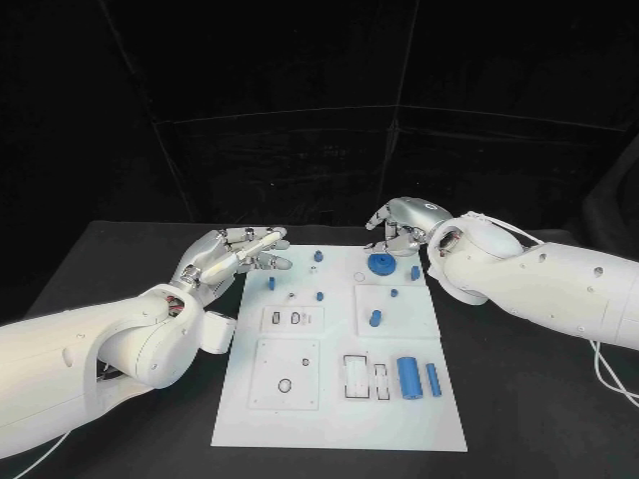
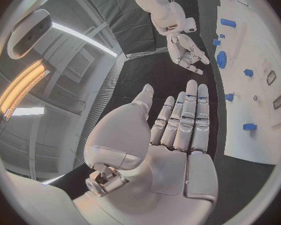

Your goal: Assemble the parts on the task board

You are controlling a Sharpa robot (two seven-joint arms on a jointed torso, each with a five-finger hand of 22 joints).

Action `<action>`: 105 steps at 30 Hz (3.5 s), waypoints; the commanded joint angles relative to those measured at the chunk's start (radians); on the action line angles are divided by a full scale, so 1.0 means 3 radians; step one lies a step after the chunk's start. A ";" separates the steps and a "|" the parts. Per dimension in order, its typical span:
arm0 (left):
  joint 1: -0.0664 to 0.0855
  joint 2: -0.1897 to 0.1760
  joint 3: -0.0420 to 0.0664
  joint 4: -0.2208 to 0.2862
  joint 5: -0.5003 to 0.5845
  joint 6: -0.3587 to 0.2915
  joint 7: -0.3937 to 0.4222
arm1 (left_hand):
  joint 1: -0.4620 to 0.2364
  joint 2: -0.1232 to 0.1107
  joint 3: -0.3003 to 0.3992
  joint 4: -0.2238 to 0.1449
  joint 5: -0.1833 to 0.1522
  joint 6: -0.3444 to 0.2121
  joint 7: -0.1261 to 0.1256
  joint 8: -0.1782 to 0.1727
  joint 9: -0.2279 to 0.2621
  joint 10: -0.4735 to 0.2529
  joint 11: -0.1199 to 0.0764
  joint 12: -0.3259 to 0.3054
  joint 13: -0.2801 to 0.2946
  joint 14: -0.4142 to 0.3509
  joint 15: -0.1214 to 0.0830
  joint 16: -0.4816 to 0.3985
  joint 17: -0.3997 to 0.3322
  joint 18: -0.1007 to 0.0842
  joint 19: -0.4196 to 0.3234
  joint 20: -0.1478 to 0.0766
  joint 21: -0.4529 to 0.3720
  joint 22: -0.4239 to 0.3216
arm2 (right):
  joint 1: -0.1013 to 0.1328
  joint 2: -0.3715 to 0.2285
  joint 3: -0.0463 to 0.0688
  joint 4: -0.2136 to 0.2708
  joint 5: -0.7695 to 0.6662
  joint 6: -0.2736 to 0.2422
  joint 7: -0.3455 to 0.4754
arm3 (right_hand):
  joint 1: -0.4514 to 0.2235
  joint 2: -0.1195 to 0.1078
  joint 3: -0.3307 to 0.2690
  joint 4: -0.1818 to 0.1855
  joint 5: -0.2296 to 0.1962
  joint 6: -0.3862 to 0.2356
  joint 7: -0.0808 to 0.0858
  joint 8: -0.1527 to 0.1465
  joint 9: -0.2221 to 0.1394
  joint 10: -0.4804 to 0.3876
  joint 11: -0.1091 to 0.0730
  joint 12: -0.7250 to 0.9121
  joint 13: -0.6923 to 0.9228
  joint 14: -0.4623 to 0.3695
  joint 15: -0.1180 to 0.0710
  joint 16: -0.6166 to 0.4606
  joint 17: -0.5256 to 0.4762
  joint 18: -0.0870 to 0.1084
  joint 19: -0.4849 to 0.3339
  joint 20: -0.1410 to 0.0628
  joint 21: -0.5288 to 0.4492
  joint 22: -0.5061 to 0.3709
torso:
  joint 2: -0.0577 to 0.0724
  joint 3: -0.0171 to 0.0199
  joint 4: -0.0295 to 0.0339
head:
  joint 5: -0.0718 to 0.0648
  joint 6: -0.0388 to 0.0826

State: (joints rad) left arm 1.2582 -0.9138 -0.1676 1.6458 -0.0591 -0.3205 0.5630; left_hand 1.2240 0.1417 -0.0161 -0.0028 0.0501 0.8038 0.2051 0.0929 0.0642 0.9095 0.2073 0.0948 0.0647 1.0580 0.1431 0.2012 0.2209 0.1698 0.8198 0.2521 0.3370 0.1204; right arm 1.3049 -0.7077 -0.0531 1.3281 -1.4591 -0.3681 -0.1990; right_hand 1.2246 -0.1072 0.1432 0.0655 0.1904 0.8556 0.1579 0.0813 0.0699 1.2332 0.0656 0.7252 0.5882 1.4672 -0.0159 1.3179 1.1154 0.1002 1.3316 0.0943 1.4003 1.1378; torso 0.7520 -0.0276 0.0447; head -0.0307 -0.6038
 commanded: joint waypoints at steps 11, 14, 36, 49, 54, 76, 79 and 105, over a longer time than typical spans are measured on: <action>0.0006 0.0017 0.0003 -0.0017 0.0002 0.0052 -0.0005 | 0.0011 0.0041 0.0014 0.0004 0.0007 0.0046 0.0193 -0.0014 0.0006 -0.0006 -0.0002 -0.0009 0.0000 -0.0010 0.0019 -0.0024 0.0007 0.0043 0.0006 0.0022 -0.0023 -0.0007 | 0.0007 -0.0004 0.0011 -0.0099 0.0106 0.0643 -0.0265 | 0.0334 0.0010 -0.0330 0.0250 0.0015 -0.0134 0.0022 0.0117 0.0004 0.0029 0.0028 0.1038 0.1173 0.0174 0.0041 0.0363 0.0582 -0.0149 0.0270 0.0037 0.0238 0.0520 | 0.0002 -0.0002 -0.0001 | -0.0028 -0.0011; 0.0006 0.0019 0.0003 -0.0020 0.0002 0.0055 -0.0007 | 0.0012 0.0041 0.0015 0.0003 0.0007 0.0048 0.0193 -0.0014 0.0006 -0.0004 -0.0002 -0.0008 0.0000 -0.0010 0.0019 -0.0025 0.0007 0.0043 0.0006 0.0022 -0.0024 -0.0008 | 0.0007 0.0024 0.0011 -0.0146 0.0068 0.0700 -0.0277 | 0.0370 -0.0008 -0.0371 0.0293 0.0054 -0.0168 0.0024 0.0135 0.0001 0.0129 0.0029 0.1288 0.1450 0.0178 0.0047 0.0390 0.0630 -0.0155 0.0282 0.0043 0.0254 0.0556 | 0.0003 -0.0002 0.0002 | -0.0035 -0.0015; 0.0005 0.0028 0.0003 -0.0043 0.0002 0.0063 -0.0019 | 0.0017 0.0044 0.0017 0.0000 0.0006 0.0052 0.0192 -0.0012 0.0007 -0.0001 -0.0003 -0.0006 0.0001 -0.0010 0.0018 -0.0029 0.0010 0.0043 0.0006 0.0022 -0.0025 -0.0010 | 0.0004 0.0158 0.0011 -0.0336 0.0032 0.0864 -0.0264 | 0.0498 0.0095 -0.0365 0.0295 0.0085 -0.0122 0.0014 0.0245 0.0018 0.0250 0.0027 0.1621 0.1831 0.0185 0.0046 0.0431 0.0708 -0.0168 0.0310 0.0048 0.0288 0.0633 | 0.0005 -0.0002 -0.0002 | -0.0045 -0.0039; 0.0005 0.0031 0.0003 -0.0045 0.0001 0.0061 -0.0030 | 0.0018 0.0045 0.0018 -0.0001 0.0006 0.0049 0.0192 -0.0013 0.0007 -0.0001 -0.0003 -0.0006 0.0001 -0.0010 0.0018 -0.0030 0.0010 0.0043 0.0006 0.0022 -0.0026 -0.0010 | 0.0003 0.0157 0.0010 -0.0329 0.0033 0.0947 -0.0261 | 0.0508 0.0136 -0.0367 0.0278 0.0085 -0.0042 0.0009 0.0303 0.0026 0.0287 0.0022 0.1684 0.1908 0.0186 0.0042 0.0436 0.0721 -0.0170 0.0316 0.0044 0.0296 0.0650 | 0.0004 -0.0003 -0.0001 | -0.0041 -0.0061; 0.0005 0.0032 0.0003 -0.0049 0.0001 0.0060 -0.0033 | 0.0018 0.0045 0.0018 -0.0001 0.0006 0.0049 0.0192 -0.0013 0.0007 -0.0001 -0.0003 -0.0006 0.0001 -0.0010 0.0018 -0.0030 0.0010 0.0043 0.0006 0.0022 -0.0026 -0.0010 | 0.0003 0.0164 0.0010 -0.0326 0.0033 0.0952 -0.0255 | 0.0520 0.0154 -0.0361 0.0266 0.0089 -0.0015 0.0007 0.0320 0.0028 0.0288 0.0019 0.1689 0.1917 0.0185 0.0041 0.0437 0.0722 -0.0171 0.0316 0.0043 0.0297 0.0653 | 0.0003 -0.0003 0.0001 | -0.0043 -0.0065; 0.0005 0.0039 0.0003 -0.0062 0.0001 0.0065 -0.0052 | 0.0021 0.0049 0.0021 -0.0003 0.0006 0.0049 0.0192 -0.0013 0.0007 -0.0001 -0.0003 -0.0006 0.0000 -0.0011 0.0018 -0.0034 0.0012 0.0044 0.0006 0.0023 -0.0028 -0.0013 | -0.0006 0.0238 0.0008 -0.0355 -0.0182 0.0736 -0.0303 | 0.0743 0.0413 0.0025 0.0043 -0.0060 0.0376 -0.0071 0.0478 0.0039 0.0307 -0.0053 0.1691 0.1968 0.0183 -0.0017 0.0427 0.0724 -0.0173 0.0319 -0.0002 0.0307 0.0676 | 0.0003 -0.0002 0.0001 | -0.0047 -0.0083; 0.0005 0.0036 0.0003 -0.0061 0.0001 0.0067 -0.0056 | 0.0021 0.0049 0.0021 -0.0003 0.0006 0.0049 0.0192 -0.0013 0.0007 -0.0001 -0.0003 -0.0006 0.0000 -0.0011 0.0018 -0.0034 0.0012 0.0044 0.0006 0.0023 -0.0028 -0.0013 | -0.0007 0.0236 0.0007 -0.0331 -0.0228 0.0643 -0.0294 | 0.0731 0.0407 0.0068 0.0024 -0.0047 0.0409 -0.0082 0.0484 0.0036 0.0314 -0.0063 0.1689 0.1970 0.0183 -0.0028 0.0427 0.0725 -0.0174 0.0324 -0.0014 0.0309 0.0684 | 0.0004 -0.0005 0.0001 | -0.0044 -0.0084; 0.0005 0.0025 0.0003 -0.0060 0.0002 0.0067 -0.0078 | 0.0022 0.0055 0.0023 -0.0003 0.0006 0.0052 0.0192 -0.0014 0.0007 -0.0001 -0.0002 -0.0005 0.0000 -0.0013 0.0019 -0.0039 0.0014 0.0043 0.0005 0.0023 -0.0030 -0.0015 | -0.0033 0.0533 0.0006 -0.0092 -0.0404 0.0288 -0.0196 | 0.0510 0.0313 0.0213 0.0038 -0.0022 0.0409 -0.0072 0.0373 -0.0007 0.0313 -0.0059 0.1631 0.1935 0.0183 -0.0029 0.0412 0.0714 -0.0176 0.0327 -0.0025 0.0310 0.0691 | 0.0006 -0.0004 0.0003 | 0.0001 -0.0076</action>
State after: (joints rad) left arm 1.2581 -0.9067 -0.1678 1.6265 -0.0585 -0.3121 0.5383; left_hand 1.2319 0.1496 -0.0162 -0.0028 0.0501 0.8130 0.2069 0.0929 0.0649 0.9095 0.2073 0.0948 0.0649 1.0580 0.1431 0.1933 0.2234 0.1697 0.8198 0.2521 0.3333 0.1169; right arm 1.2945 -0.5542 -0.0513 1.3039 -1.5604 -0.2624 -0.2696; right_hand 1.3834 -0.0131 0.1989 0.0770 0.1817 0.9365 0.1557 0.1935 0.0689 1.3254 0.0516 1.2194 1.1697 1.4632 -0.0199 1.4459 1.3074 0.0539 1.4298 0.0909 1.4897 1.3074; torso 0.7535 -0.0292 0.0466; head -0.0319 -0.6259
